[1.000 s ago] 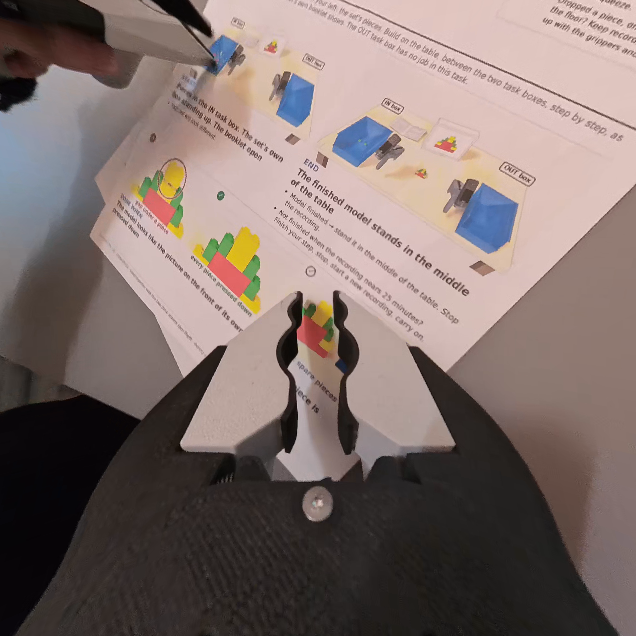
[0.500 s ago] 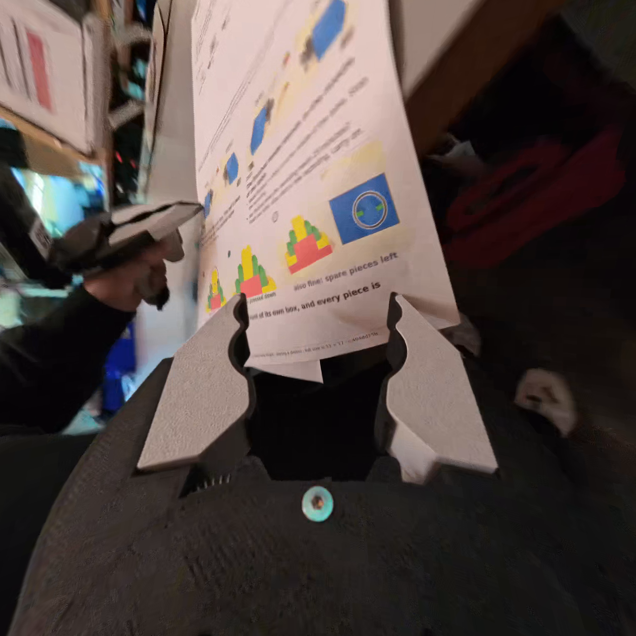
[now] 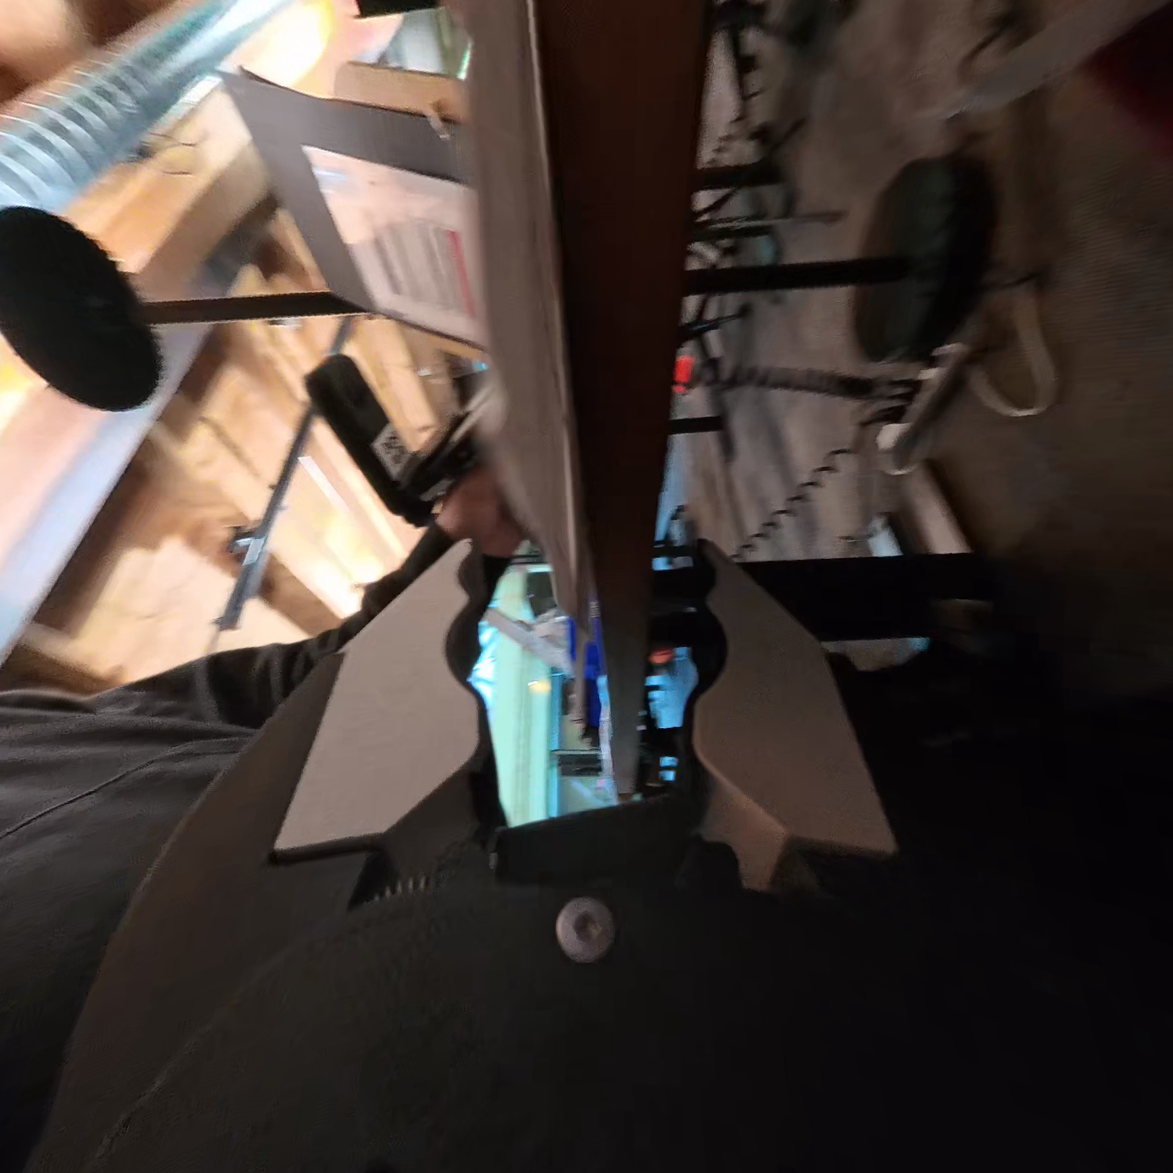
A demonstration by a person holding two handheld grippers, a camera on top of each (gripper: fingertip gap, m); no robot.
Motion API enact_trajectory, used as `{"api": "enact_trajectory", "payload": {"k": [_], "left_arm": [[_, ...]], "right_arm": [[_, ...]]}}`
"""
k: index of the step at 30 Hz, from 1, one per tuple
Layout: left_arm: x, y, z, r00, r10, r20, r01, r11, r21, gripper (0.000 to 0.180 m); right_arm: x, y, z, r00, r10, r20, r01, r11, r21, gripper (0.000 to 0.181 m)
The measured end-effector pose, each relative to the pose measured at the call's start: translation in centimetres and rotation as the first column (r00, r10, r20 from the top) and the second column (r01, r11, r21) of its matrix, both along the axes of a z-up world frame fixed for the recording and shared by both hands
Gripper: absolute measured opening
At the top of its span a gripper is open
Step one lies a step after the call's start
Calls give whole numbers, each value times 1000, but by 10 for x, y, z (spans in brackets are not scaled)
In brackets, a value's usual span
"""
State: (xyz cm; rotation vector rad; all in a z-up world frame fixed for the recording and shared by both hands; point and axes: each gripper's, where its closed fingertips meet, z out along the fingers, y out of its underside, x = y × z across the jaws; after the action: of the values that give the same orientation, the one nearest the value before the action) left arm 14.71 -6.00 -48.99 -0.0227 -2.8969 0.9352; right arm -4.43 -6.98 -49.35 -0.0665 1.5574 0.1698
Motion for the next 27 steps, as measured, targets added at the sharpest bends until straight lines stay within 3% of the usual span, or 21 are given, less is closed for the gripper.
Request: {"api": "enact_trajectory", "payload": {"k": [3,6,7,9,10,13,17,18,21,24,27], "left_arm": [[-1,0,2,1000,10,-1,-10,1000,11,0],[-8,0,3,997,20,-68,-19,1000,17,3],[-11,1,3,995,32,-95,-30,999,23,5],[-13,3,10,987,85,-134,-85,996,5,26],[-17,4,17,980,98,-173,-106,994,-34,27],[-35,8,52,907,155,-391,-237,956,-172,34],[-63,34,84,689,197,-697,-436,881,-182,45],[-70,43,86,642,213,-737,-469,869,-158,46],[-98,74,83,506,275,-817,-534,844,-47,71],[-141,97,81,203,306,-930,-538,829,155,101],[-176,97,87,-85,226,-970,-437,866,240,106]], "right_arm": [[3,-3,11,997,3,72,-4,1000,22,23],[-5,-14,15,997,-36,62,38,999,-19,1],[-7,-18,18,997,-53,60,54,998,-31,0],[-9,-21,30,994,-66,87,71,995,-63,0],[-9,-19,38,993,-51,105,59,996,-71,0],[-9,-13,61,988,-18,152,35,993,-109,0],[-16,-10,99,970,-12,243,46,990,-135,0],[-19,-9,112,958,-12,286,53,990,-133,0],[-30,0,152,920,22,391,40,988,-149,0],[-43,8,185,887,26,460,59,984,-169,0],[-60,22,215,854,54,518,66,975,-211,0]]}}
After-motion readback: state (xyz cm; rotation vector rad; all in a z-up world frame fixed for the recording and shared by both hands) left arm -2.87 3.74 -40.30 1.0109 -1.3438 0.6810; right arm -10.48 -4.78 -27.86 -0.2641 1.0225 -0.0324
